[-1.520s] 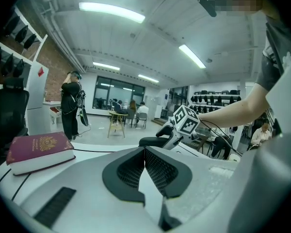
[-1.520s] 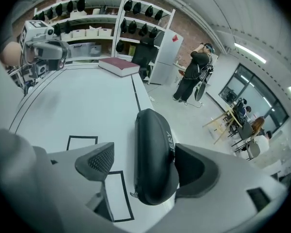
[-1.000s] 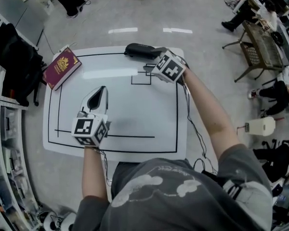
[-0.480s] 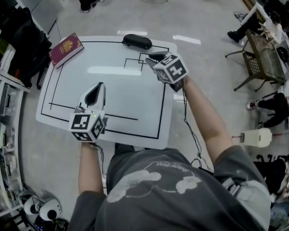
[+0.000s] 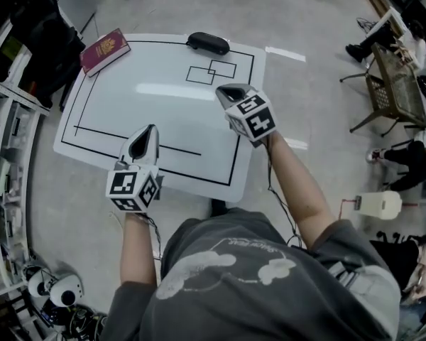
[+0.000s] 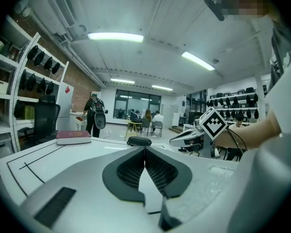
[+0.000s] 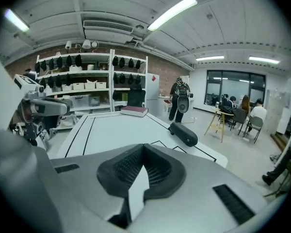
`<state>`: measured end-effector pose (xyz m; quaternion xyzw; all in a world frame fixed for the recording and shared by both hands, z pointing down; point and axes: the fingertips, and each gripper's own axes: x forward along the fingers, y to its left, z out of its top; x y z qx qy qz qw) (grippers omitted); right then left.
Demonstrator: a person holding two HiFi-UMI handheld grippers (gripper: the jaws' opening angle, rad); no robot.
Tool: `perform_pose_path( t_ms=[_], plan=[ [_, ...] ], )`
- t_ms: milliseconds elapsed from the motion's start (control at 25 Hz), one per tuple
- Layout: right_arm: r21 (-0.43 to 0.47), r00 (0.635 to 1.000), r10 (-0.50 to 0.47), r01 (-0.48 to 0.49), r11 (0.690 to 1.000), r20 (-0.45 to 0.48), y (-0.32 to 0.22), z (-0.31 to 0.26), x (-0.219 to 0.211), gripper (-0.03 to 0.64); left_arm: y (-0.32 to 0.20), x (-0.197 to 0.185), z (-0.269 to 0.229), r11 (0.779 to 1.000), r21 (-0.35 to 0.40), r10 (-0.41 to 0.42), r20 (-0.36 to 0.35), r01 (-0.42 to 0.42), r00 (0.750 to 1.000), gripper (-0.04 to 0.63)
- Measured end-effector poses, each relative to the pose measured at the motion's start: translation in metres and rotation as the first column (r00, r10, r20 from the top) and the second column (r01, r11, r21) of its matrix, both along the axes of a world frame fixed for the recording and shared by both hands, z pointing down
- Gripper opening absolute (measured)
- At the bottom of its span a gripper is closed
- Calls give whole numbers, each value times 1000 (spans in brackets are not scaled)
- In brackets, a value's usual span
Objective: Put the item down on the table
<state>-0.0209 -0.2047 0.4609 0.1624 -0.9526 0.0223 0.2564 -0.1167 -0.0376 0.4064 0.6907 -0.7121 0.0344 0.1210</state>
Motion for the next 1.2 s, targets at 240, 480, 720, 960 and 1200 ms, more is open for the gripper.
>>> perform_pose_path(
  t_ms=[240,480,720,960,1200],
  plan=[
    [-32,999,-35,35,999,20,53,6,-1,-3,39,0,13,1000,-19,-21,-27,21,999,3],
    [-69,999,-34,34,997,5,110,11,1,-3,100,4,14,999,-28,-45,-43,43,998,3],
    [-67,999,-50,50,996,9,170,3,16,-3,157,18,13,998,-21,-55,-46,54,997,3],
    [-56,998,-58,58,997,8,220,-5,42,-3,202,42,7,999,0,-47,-48,48,998,3],
    [-59,998,-70,70,996,-1,268,-2,67,-3,242,64,4,999,19,-39,-47,40,998,3]
  ],
)
